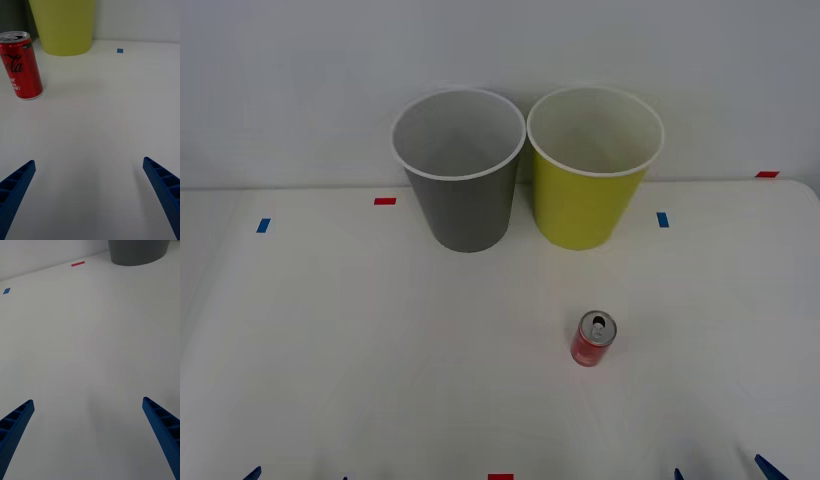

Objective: Put cans in the gray bin and PET bottles in the light green bin.

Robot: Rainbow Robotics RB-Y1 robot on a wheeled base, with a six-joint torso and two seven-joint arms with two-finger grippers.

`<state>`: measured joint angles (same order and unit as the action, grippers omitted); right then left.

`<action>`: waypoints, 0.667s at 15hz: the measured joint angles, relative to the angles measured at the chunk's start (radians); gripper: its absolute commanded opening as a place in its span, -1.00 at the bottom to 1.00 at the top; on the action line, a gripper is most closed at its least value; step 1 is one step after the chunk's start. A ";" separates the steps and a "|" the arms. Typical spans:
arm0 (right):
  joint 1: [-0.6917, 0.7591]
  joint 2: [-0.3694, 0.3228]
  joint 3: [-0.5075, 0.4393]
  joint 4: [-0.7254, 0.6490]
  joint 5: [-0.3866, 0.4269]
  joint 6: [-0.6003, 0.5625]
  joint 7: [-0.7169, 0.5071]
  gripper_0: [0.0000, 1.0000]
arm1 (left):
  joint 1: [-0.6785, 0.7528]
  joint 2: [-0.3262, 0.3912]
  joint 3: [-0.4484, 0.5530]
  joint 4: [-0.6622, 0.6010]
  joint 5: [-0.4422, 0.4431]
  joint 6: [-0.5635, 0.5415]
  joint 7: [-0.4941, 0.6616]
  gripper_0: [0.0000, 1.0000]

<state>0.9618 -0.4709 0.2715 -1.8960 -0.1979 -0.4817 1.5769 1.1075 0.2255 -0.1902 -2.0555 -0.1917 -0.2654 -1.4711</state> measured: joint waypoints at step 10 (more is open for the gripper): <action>0.000 0.000 0.000 0.000 0.000 0.000 0.000 1.00 | 0.000 0.000 0.000 0.000 0.000 0.000 0.000 1.00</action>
<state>0.9618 -0.4709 0.2715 -1.8960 -0.1979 -0.4817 1.5769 1.1075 0.2255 -0.1902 -2.0555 -0.1917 -0.2654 -1.4711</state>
